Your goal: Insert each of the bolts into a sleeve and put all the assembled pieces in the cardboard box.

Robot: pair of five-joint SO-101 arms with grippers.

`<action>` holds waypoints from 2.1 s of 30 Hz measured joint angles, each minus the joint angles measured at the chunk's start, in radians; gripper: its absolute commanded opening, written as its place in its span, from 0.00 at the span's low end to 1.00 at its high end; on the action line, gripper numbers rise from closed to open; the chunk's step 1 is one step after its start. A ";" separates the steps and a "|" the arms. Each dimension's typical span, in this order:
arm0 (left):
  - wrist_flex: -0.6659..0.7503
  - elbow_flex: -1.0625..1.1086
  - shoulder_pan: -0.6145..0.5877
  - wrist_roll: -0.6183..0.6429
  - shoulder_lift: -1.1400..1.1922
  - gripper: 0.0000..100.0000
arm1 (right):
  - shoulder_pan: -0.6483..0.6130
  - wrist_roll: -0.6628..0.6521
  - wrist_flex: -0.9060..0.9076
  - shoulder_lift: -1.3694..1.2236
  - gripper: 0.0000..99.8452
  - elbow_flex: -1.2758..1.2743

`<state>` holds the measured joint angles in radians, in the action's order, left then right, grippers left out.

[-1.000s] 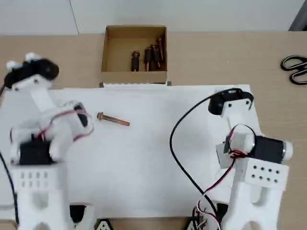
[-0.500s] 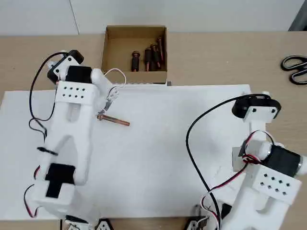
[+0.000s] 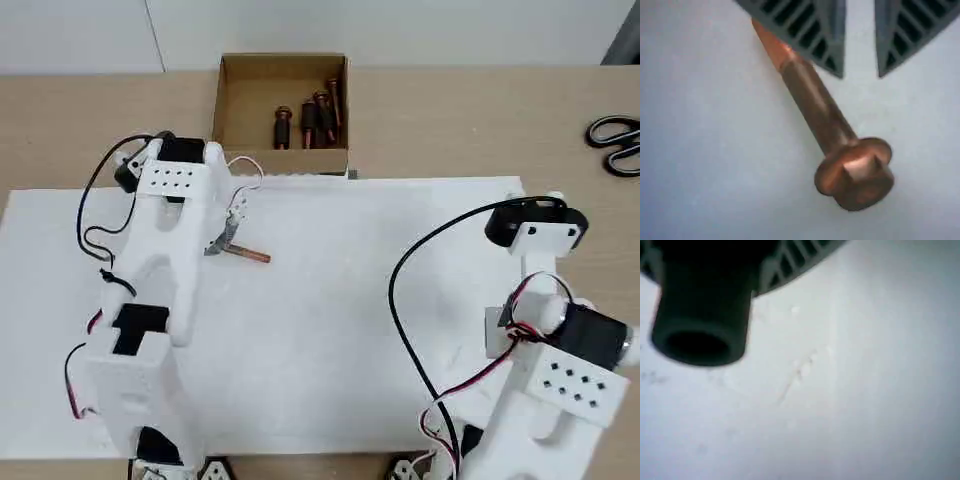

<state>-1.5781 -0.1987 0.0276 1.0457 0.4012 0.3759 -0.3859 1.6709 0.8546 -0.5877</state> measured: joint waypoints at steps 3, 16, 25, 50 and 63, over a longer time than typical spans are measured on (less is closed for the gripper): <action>0.035 0.000 0.000 0.000 0.003 0.11 | 0.000 0.000 0.000 0.000 0.00 0.000; 0.092 -0.009 -0.009 0.000 0.137 0.11 | 0.000 0.000 0.000 0.000 0.00 0.000; 0.144 -0.009 -0.025 0.002 0.140 0.01 | 0.000 0.000 0.000 0.000 0.00 0.000; -0.049 -0.203 0.008 -0.222 -0.167 0.00 | 0.000 0.000 0.000 0.061 0.00 0.215; -0.149 -0.138 0.106 -0.430 -0.423 0.00 | -0.018 -0.014 -0.018 0.575 0.00 -0.011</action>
<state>-1.7269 -0.3368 0.1335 0.6160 -0.0222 0.3575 -0.3997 1.6525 1.4300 -0.5984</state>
